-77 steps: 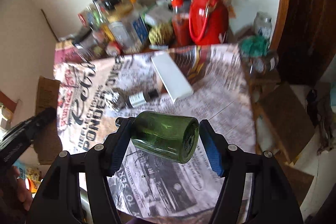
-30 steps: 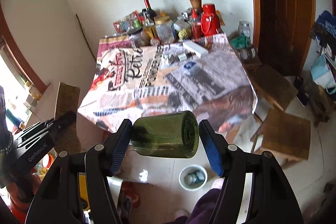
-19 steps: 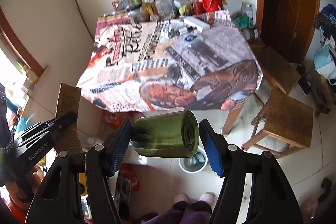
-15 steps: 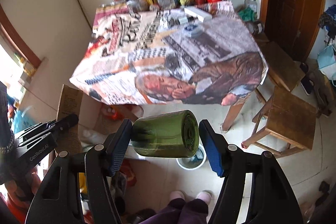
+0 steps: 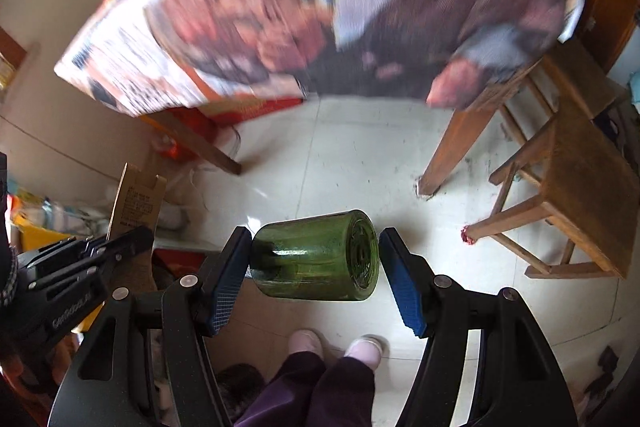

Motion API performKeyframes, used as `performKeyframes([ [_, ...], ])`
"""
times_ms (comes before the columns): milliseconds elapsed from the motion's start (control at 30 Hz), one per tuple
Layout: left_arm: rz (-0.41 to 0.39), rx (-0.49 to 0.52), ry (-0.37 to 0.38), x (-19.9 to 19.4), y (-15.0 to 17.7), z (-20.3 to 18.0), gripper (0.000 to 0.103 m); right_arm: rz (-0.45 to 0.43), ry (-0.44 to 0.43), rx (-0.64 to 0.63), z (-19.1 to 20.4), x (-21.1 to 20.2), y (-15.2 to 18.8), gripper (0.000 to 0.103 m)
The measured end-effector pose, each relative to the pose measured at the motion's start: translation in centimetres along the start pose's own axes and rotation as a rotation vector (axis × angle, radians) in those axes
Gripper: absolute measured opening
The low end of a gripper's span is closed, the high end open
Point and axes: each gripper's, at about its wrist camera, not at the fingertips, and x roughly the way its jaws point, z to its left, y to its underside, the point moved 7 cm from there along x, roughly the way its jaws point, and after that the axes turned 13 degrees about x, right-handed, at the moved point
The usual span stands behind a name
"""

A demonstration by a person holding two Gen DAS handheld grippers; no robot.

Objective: Collect trash
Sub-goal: 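Carry the cardboard strip and green bottle down over the white bucket, then open both grippers to drop the bottle and cardboard into the bucket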

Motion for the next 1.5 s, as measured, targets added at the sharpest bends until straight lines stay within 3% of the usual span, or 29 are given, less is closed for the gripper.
performKeyframes([
  [333,0.080,-0.071,-0.001,12.2,4.0,2.4,0.010,0.084,-0.076,-0.012,-0.8,11.9,1.7,0.063],
  [400,0.086,-0.075,-0.004,14.4,4.5,2.7,0.010,0.112,-0.093,0.013,-1.4,13.7,2.2,0.069],
  [433,0.090,-0.074,-0.006,15.3,4.6,2.8,0.010,0.122,-0.098,0.021,-1.7,14.1,2.4,0.074],
  [767,0.133,-0.068,0.067,23.2,4.3,0.7,0.011,0.118,-0.023,0.095,-6.8,15.0,3.4,0.074],
  [867,0.150,-0.091,0.104,25.1,3.6,-0.3,0.013,0.114,-0.015,0.125,-7.8,14.7,3.4,0.074],
  [967,0.186,-0.115,0.134,26.6,3.1,-1.0,0.035,0.109,0.008,0.130,-8.4,14.7,3.1,0.074],
  [1200,0.207,-0.059,0.120,25.3,2.5,-2.0,0.036,0.080,0.014,0.102,-7.9,13.3,2.1,0.074],
  [1500,0.159,0.003,0.067,17.0,0.0,-1.7,0.036,0.035,-0.015,0.074,-4.6,8.0,0.0,0.074],
])
